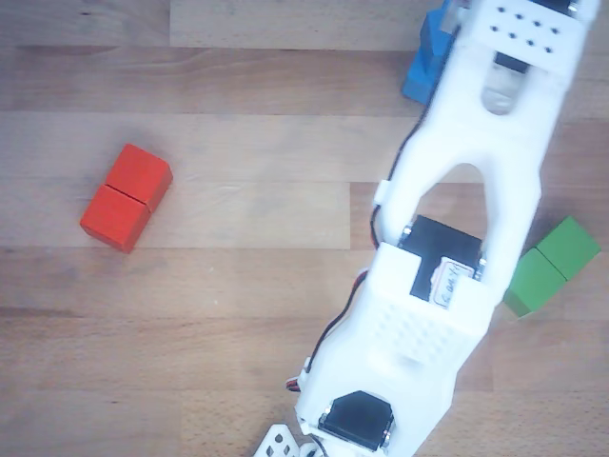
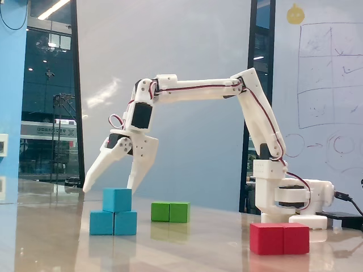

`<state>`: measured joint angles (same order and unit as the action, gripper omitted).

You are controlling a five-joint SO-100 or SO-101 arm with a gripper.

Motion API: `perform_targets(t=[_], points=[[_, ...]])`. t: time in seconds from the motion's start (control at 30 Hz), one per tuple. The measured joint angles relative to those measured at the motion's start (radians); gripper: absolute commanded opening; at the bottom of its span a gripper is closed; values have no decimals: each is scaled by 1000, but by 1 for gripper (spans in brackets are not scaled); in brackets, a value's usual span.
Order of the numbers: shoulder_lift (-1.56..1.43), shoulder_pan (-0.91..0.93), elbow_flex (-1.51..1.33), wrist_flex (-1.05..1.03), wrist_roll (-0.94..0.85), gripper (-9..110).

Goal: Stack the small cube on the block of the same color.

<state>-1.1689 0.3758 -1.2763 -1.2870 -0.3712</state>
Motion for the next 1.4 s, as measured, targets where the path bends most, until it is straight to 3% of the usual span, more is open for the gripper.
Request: perform_targets(t=[0.33, 0.6, 0.77, 1.0, 1.4], points=[[0, 130, 0, 0, 0, 33], [-127, 107, -80, 0, 0, 10], [-342, 26, -265, 0, 0, 0], [-706, -149, -558, -2, 14, 2], [-1267, -508, -1065, 81, 261, 3]])
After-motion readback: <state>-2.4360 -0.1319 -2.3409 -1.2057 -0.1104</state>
